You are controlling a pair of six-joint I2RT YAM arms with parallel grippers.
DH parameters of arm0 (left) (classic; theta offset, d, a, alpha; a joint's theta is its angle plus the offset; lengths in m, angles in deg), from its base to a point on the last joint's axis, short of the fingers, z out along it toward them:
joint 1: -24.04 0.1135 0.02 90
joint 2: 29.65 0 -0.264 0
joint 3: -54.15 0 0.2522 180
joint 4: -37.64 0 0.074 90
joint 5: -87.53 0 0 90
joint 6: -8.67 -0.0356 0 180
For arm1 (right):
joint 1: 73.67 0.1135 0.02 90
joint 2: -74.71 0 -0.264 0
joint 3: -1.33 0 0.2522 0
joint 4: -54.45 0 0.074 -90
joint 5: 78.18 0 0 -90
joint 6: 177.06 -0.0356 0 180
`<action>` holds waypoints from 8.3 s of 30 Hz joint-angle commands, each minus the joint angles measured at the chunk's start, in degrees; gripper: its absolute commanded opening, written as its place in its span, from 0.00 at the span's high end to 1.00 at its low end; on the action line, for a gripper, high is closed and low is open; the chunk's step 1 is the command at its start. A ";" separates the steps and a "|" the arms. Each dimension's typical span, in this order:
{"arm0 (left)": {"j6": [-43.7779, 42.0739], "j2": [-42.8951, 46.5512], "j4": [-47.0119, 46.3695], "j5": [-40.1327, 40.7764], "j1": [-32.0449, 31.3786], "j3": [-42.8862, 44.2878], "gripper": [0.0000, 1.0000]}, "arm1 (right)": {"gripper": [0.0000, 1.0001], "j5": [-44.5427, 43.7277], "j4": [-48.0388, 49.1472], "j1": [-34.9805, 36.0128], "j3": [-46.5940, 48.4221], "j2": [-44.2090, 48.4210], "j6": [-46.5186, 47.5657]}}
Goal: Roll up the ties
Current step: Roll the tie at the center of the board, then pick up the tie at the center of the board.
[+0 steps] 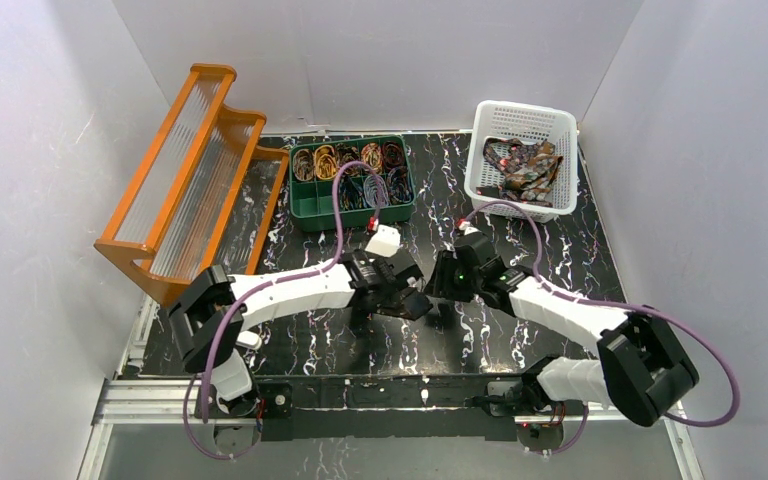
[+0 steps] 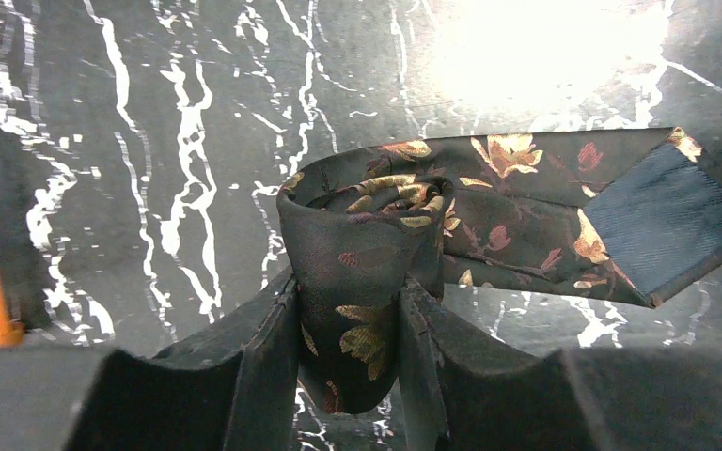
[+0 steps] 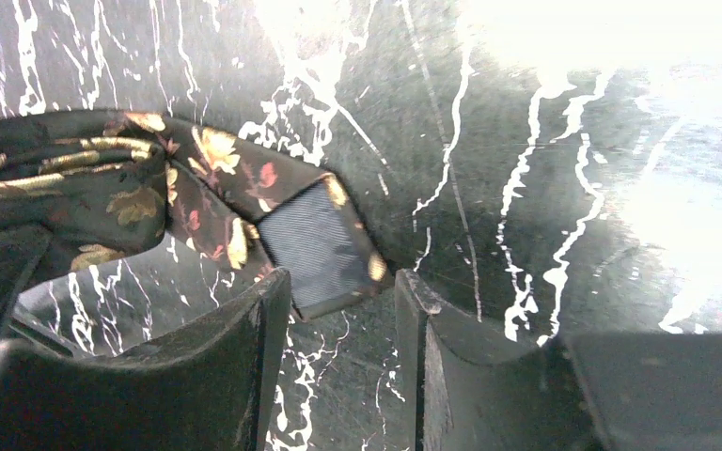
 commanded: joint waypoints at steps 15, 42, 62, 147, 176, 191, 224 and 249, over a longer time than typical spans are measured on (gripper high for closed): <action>4.93 -14.39 13.99 13.89 -6.99 13.78 0.64 | 0.46 0.10 0.35 -9.20 -6.95 8.68 -5.19; 3.74 15.77 -10.49 -7.09 0.06 -6.02 0.13 | 0.27 26.63 19.04 -11.14 -7.64 4.58 -6.00; 0.78 26.24 -24.51 -29.04 19.20 -24.70 0.05 | 0.41 22.89 19.50 -1.14 2.99 -13.66 -8.32; 9.98 9.55 -38.41 -29.92 12.21 -25.04 0.54 | 0.27 28.82 25.90 -5.01 -3.23 -14.31 -8.93; 10.32 13.02 -35.66 -27.69 11.48 -26.03 0.36 | 0.75 31.32 27.55 -4.99 -0.96 -18.84 3.23; 1.40 23.50 -30.92 -37.68 18.52 -28.33 0.03 | 0.82 35.57 29.79 -5.04 0.93 -20.30 17.98; -4.33 5.58 -45.88 -74.29 29.02 -26.94 0.05 | 0.81 37.21 52.41 -2.53 -9.90 -14.06 35.48; -14.10 -0.31 -38.07 -74.22 25.38 -21.58 0.46 | 0.80 36.14 53.90 -2.01 -10.69 -14.88 37.57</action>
